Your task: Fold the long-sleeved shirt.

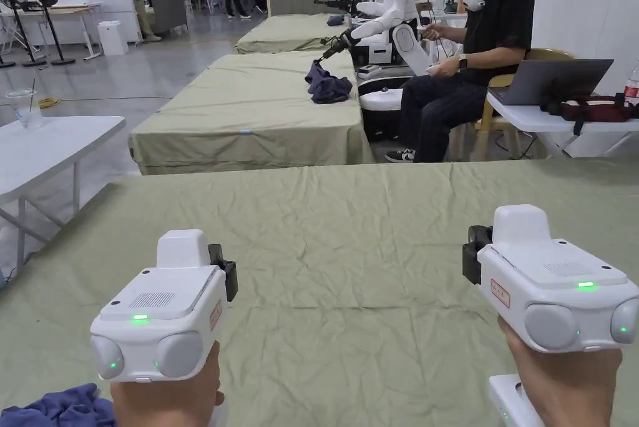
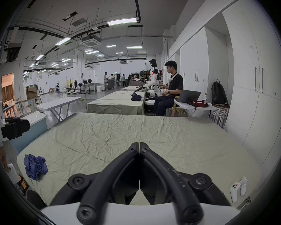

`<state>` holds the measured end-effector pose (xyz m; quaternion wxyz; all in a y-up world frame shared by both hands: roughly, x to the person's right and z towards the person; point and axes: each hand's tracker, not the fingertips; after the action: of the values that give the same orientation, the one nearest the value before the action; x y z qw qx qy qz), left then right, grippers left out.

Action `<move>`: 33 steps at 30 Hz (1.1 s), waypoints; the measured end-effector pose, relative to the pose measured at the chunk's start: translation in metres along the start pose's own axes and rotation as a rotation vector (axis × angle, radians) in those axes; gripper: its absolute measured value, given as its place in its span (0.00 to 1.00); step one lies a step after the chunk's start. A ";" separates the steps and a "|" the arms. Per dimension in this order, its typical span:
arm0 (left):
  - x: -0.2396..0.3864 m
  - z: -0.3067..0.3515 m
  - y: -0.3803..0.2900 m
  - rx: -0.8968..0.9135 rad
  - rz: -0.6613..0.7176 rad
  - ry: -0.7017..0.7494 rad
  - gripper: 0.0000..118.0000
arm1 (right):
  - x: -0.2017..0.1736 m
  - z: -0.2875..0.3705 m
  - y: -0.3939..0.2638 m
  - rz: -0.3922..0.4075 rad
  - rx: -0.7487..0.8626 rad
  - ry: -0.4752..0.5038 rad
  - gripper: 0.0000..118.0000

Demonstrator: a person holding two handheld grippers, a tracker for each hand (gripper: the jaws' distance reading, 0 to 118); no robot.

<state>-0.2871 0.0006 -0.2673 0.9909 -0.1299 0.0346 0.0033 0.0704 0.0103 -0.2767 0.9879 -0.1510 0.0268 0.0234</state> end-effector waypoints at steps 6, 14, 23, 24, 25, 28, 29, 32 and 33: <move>0.000 0.001 0.000 -0.001 0.001 0.002 0.00 | 0.000 0.001 0.000 -0.001 0.001 -0.002 0.00; -0.001 0.000 -0.001 -0.001 -0.003 0.001 0.00 | 0.001 0.001 0.000 -0.001 -0.001 -0.003 0.00; -0.001 0.001 -0.002 -0.003 -0.002 0.002 0.00 | -0.002 0.001 0.001 0.006 0.002 -0.003 0.00; -0.001 0.001 -0.002 -0.003 -0.003 0.002 0.00 | -0.002 0.001 0.001 0.007 -0.001 -0.002 0.00; 0.000 0.001 -0.002 -0.004 -0.004 0.003 0.00 | -0.002 0.001 0.001 0.007 0.000 -0.001 0.00; 0.000 0.001 -0.001 -0.005 -0.002 -0.004 0.00 | -0.002 0.002 0.001 0.007 0.000 -0.002 0.00; 0.000 0.001 -0.002 -0.007 -0.003 -0.005 0.00 | -0.002 0.002 0.000 0.007 -0.001 -0.003 0.00; 0.001 0.002 -0.002 -0.005 -0.003 -0.006 0.00 | -0.001 0.001 0.000 0.006 -0.002 -0.005 0.00; 0.001 0.002 -0.002 -0.004 -0.002 -0.008 0.00 | -0.001 0.001 -0.001 0.005 -0.003 -0.006 0.00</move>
<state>-0.2862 -0.0007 -0.2650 0.9908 -0.1322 0.0304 0.0029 0.0693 0.0100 -0.2750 0.9877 -0.1525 0.0243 0.0262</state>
